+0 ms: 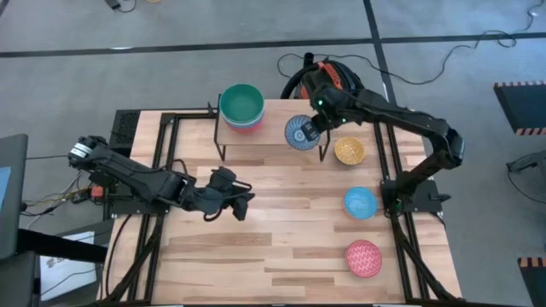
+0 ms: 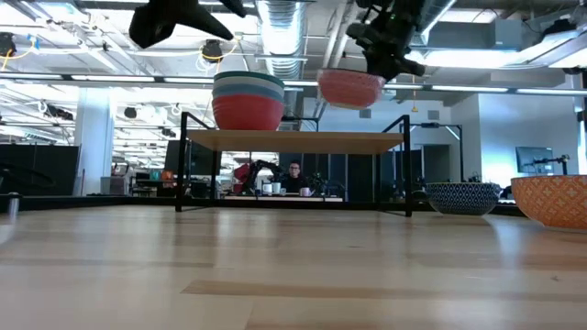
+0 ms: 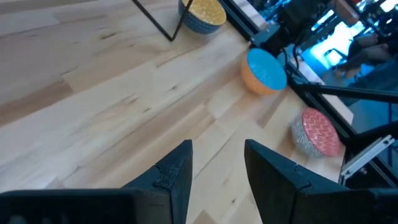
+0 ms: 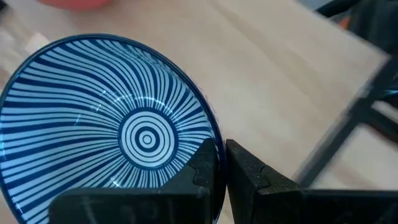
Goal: Place and stack bowls onto a shelf
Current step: Put the blue patterned bowl on the shelf
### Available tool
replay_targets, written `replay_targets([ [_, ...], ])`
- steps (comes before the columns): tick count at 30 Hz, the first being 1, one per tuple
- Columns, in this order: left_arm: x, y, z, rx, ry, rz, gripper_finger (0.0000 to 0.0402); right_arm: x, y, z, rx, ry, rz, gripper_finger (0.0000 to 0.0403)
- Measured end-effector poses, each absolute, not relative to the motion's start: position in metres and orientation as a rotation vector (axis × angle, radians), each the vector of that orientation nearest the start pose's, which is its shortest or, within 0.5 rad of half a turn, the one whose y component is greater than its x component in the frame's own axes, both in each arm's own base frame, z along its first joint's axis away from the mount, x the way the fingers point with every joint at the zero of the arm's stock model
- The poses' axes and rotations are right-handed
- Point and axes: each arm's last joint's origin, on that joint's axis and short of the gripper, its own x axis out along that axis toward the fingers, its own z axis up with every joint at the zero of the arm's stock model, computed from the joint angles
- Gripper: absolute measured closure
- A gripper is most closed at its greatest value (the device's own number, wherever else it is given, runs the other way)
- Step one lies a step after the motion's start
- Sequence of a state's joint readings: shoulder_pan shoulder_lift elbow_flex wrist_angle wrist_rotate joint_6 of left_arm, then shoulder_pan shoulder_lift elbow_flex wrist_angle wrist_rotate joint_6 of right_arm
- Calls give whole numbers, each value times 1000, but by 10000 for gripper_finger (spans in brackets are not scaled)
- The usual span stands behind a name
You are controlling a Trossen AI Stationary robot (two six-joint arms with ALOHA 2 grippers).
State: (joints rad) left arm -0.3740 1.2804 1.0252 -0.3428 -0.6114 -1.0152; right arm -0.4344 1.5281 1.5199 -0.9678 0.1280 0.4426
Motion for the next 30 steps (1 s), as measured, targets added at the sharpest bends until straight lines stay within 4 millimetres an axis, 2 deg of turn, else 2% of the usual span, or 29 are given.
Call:
replay_targets([
  [4,266,-85,299,-702,329,466,272,273,-146,347,527,862,-731,358],
  [12,272,-82,307,-617,217,497,272,275,-141,352,432,855,-636,358],
  [21,280,-58,311,-630,154,564,272,269,-197,327,387,928,-752,358],
  [30,284,-46,316,-633,103,585,272,270,-221,316,398,904,-696,358],
])
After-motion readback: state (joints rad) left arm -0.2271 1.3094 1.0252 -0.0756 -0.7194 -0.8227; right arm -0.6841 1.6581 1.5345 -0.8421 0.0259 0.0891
